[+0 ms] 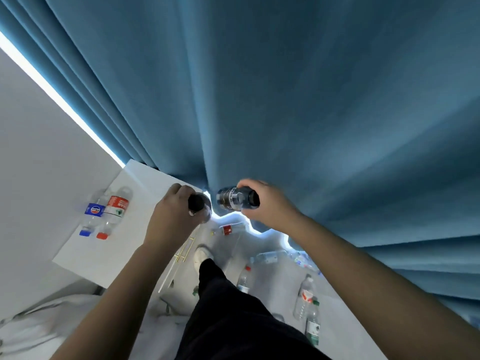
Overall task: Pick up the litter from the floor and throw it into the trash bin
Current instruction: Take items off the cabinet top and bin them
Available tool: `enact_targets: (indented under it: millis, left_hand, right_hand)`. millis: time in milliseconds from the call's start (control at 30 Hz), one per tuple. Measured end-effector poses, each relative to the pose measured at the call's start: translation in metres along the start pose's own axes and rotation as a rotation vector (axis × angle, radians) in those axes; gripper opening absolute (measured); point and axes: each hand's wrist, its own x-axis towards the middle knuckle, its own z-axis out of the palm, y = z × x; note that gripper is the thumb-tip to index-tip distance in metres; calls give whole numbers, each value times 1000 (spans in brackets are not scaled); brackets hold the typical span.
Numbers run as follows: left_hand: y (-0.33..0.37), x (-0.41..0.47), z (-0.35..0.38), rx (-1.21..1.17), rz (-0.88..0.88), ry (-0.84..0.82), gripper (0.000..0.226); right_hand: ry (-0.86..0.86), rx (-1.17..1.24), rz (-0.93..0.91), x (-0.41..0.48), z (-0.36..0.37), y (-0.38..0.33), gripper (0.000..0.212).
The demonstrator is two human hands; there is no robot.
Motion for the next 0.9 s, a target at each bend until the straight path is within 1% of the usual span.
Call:
enact_targets:
  millis: [133,233,400,533,633,767,900]
  left_hand:
    - [71,-45,13,-17,133,6,33]
    - [117,-75,24,-28,201,-14,31]
    - [183,-107,38,-55,321,-37,33]
    - [232,-114,53,-34,443,-117,29]
    - [266,-117,73,-33,537,-172,28]
    - [309,-124,112,-48,645,-273,28]
    - [355,-130,153,-63,752,-371,25]
  right_hand:
    - [96,-2,17,-91,-35,32,47]
    - [151,-19,54,-157,-55,55,49]
    - [265,-52,121,-238,-86,80,46]
    - [419,-27,177,-293,-114,99,47]
    - [530,-24,253,-331,-129,121,46]
    - [627,-10,373,-381,-146,158,51]
    - [687,-45,490,-421,-166,197,52]
